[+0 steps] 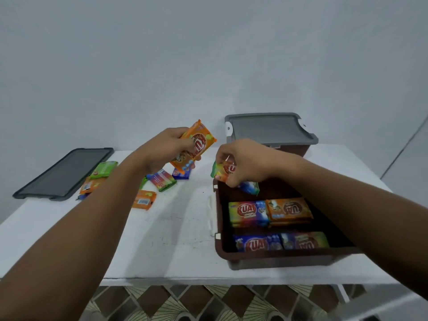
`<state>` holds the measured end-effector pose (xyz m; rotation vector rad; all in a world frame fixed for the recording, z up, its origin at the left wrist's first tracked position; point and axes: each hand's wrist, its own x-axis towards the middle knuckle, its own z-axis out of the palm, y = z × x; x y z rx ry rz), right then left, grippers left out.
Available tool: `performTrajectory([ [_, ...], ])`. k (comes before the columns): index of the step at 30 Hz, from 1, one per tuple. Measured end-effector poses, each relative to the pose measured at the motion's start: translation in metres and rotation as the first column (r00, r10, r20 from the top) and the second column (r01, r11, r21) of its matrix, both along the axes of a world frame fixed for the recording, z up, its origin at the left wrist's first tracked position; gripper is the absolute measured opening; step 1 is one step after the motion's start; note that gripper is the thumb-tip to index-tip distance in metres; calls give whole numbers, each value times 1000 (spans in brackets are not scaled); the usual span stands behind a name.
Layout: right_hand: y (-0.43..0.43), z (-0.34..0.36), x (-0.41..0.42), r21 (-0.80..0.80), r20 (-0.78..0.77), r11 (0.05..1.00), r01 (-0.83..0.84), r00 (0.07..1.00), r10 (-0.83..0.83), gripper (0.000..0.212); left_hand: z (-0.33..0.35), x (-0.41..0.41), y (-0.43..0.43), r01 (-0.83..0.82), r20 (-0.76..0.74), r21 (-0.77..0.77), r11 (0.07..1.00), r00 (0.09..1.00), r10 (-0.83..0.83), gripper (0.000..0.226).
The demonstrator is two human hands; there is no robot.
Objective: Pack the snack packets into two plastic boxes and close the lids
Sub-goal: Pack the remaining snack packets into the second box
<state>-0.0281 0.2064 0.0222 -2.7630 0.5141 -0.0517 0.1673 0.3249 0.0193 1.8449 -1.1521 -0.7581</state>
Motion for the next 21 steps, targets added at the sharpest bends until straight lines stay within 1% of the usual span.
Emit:
performTrajectory([
  [3, -10, -13, -19, 19, -39, 1000, -12, 999, 12, 57, -3, -23, -10, 79, 13, 69, 995, 997, -80, 22],
  [6, -22, -21, -37, 46, -62, 999, 12, 998, -9, 57, -7, -42, -17, 149, 8, 130, 980, 988, -152, 20],
  [10, -36, -31, -61, 32, -107, 999, 30, 994, -27, 57, -13, -60, -27, 211, -70, 193, 958, 977, -201, 16],
  [12, -41, -39, -70, 1, -127, 1000, 19, 992, -19, 58, -17, -68, -32, 229, -52, 233, 945, 973, -223, 14],
  [15, -50, -52, -81, -16, -161, 1000, 16, 987, -18, 49, -25, -80, -39, 290, -3, 292, 911, 953, -302, 11],
  [16, -53, -56, -85, -7, -169, 1000, 19, 985, -20, 46, -26, -83, -42, 303, 31, 309, 901, 944, -328, 12],
  [18, -57, -61, -91, 4, -182, 1000, 18, 983, -17, 45, -30, -87, -49, 317, 86, 337, 886, 927, -365, 22],
  [21, -62, -65, -99, -4, -199, 1000, 4, 980, -5, 46, -37, -96, -58, 350, 78, 387, 853, 910, -408, 32],
])
